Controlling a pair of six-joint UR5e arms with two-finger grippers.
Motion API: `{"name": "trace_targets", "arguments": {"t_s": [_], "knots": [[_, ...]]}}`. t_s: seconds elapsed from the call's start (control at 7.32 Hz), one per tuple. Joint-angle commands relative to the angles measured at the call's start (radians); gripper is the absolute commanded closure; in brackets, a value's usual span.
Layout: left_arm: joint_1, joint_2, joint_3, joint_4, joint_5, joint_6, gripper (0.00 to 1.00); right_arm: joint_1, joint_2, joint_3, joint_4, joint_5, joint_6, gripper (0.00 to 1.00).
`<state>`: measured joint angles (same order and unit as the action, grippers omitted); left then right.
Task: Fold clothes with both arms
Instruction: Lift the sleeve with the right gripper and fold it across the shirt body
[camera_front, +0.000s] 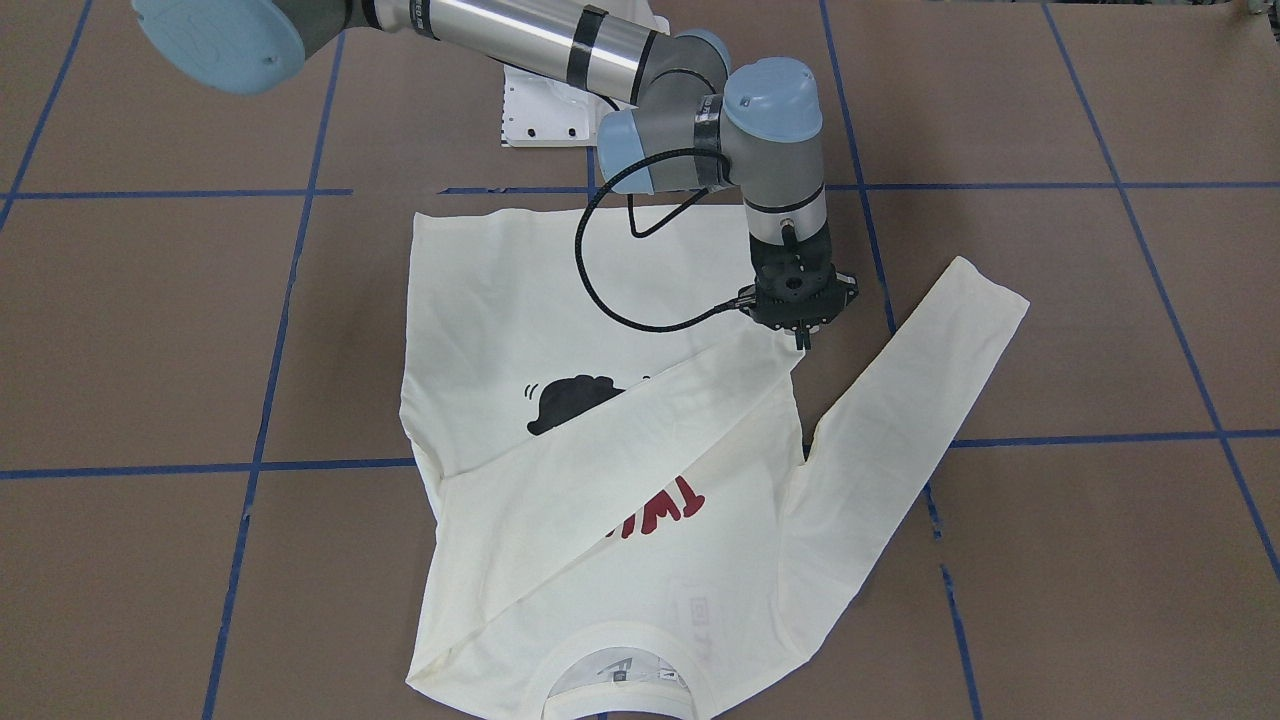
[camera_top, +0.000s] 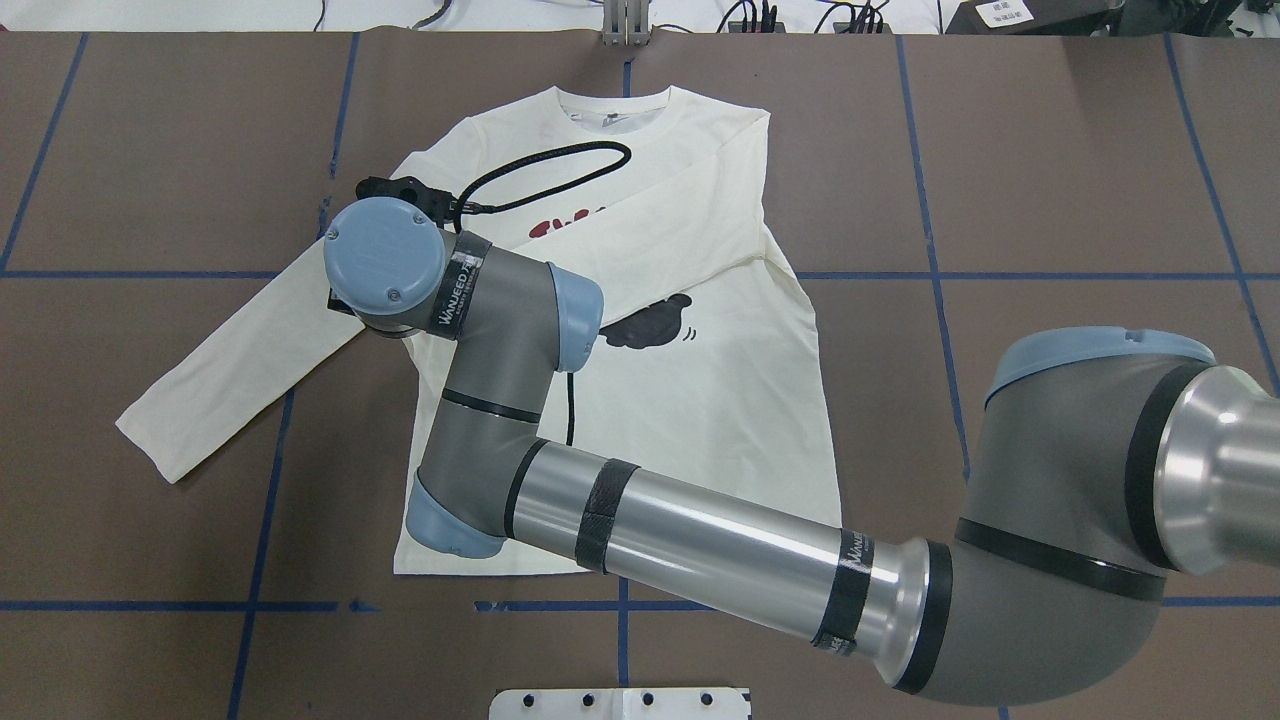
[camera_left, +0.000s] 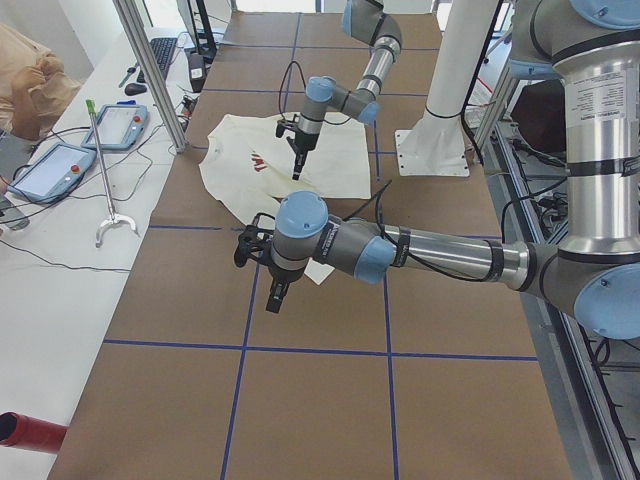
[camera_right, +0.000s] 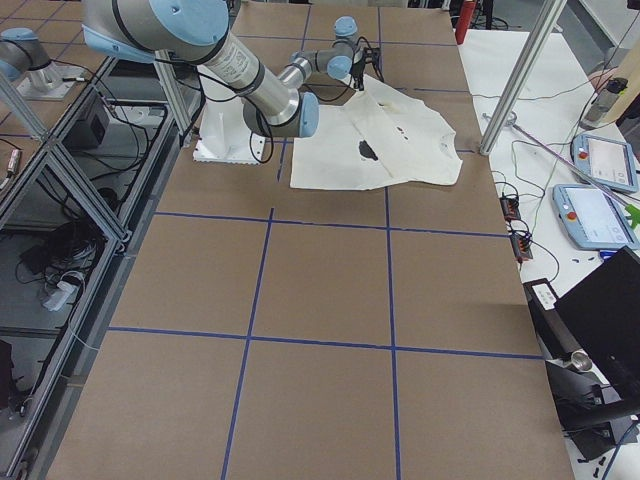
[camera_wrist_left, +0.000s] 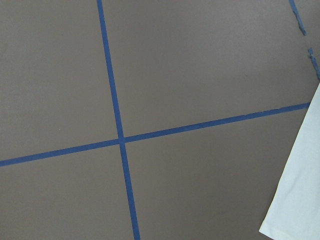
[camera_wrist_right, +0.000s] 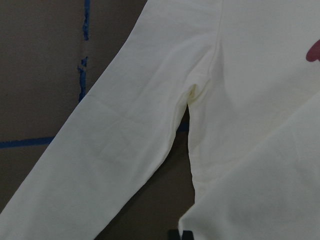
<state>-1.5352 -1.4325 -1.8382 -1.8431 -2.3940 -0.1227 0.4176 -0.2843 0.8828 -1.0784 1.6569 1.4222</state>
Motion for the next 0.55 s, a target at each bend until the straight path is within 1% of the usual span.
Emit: {"name": "trace_targets", "arguments": {"t_s": [0.0, 0.14, 0.27, 0.41], "knots": [[0.045, 0.001, 0.003, -0.002, -0.023, -0.061, 0.0, -0.002, 0.014, -0.022, 0.009, -0.005, 0.007, 0.02], [0.114, 0.0, 0.01, -0.028, -0.03, -0.075, 0.0, 0.004, 0.025, -0.022, 0.009, -0.003, 0.024, 0.02], [0.191, 0.001, 0.013, -0.051, -0.028, -0.156, 0.0, 0.032, 0.028, -0.01, 0.008, 0.01, 0.035, 0.02], [0.238, 0.003, 0.017, -0.08, -0.028, -0.267, 0.0, 0.093, 0.016, 0.036, -0.02, 0.103, 0.079, 0.02]]}}
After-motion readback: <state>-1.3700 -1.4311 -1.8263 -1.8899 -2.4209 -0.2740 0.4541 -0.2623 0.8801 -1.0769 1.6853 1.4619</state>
